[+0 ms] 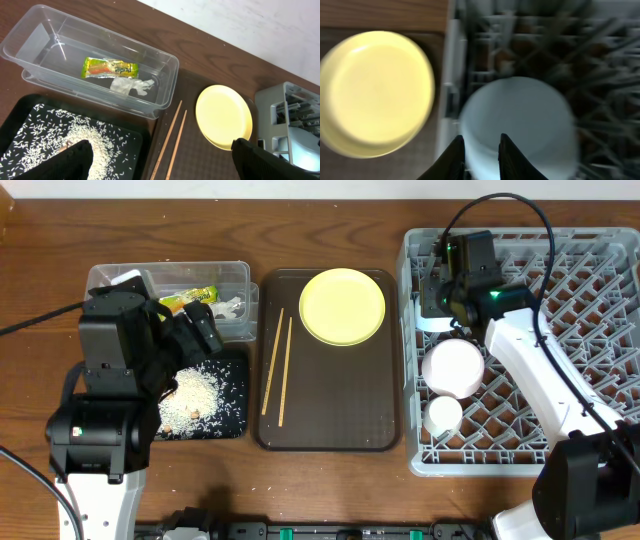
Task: Sort waste into correct bins and load items into the dishwasher rack
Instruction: 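Lower the light-blue bowl into the rack and open the gripper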
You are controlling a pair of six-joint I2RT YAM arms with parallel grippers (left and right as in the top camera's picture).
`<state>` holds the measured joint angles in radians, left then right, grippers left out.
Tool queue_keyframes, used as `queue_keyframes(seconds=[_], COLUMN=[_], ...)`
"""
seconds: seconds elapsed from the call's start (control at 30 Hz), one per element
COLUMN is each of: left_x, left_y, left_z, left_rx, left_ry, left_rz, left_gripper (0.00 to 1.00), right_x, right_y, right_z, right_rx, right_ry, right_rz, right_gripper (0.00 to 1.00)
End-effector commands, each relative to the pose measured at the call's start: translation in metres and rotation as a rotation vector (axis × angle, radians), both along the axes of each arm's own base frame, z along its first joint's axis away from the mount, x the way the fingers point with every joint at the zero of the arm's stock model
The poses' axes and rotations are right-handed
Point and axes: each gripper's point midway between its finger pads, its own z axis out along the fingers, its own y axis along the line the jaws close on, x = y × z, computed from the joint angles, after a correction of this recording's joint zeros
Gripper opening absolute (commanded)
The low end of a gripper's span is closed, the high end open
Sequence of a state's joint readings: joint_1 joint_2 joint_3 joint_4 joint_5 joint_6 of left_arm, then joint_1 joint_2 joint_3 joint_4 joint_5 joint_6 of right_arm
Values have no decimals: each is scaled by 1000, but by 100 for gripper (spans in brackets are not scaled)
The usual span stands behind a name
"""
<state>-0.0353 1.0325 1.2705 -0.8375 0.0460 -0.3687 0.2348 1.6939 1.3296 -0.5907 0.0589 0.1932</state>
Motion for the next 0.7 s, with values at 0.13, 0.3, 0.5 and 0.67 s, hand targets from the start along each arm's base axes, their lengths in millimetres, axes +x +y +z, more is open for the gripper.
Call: queue_keyframes(seconds=[0.13, 0.3, 0.5, 0.67], left_x=[1, 1, 1, 1], left_y=[2, 2, 2, 2], left_z=[6, 6, 6, 6], left_rx=[8, 8, 8, 8], left_ry=[-15, -15, -15, -15], left_rz=[0, 0, 0, 0], left_gripper=[91, 91, 91, 91], right_x=[1, 0, 5, 8], right_y=[-28, -31, -25, -21], right_z=[-7, -8, -5, -3], right_rx=[-100, -99, -72, -52], right_ry=[7, 14, -10, -23], right_rz=[-77, -81, -68, -57], right_gripper=[22, 22, 22, 19])
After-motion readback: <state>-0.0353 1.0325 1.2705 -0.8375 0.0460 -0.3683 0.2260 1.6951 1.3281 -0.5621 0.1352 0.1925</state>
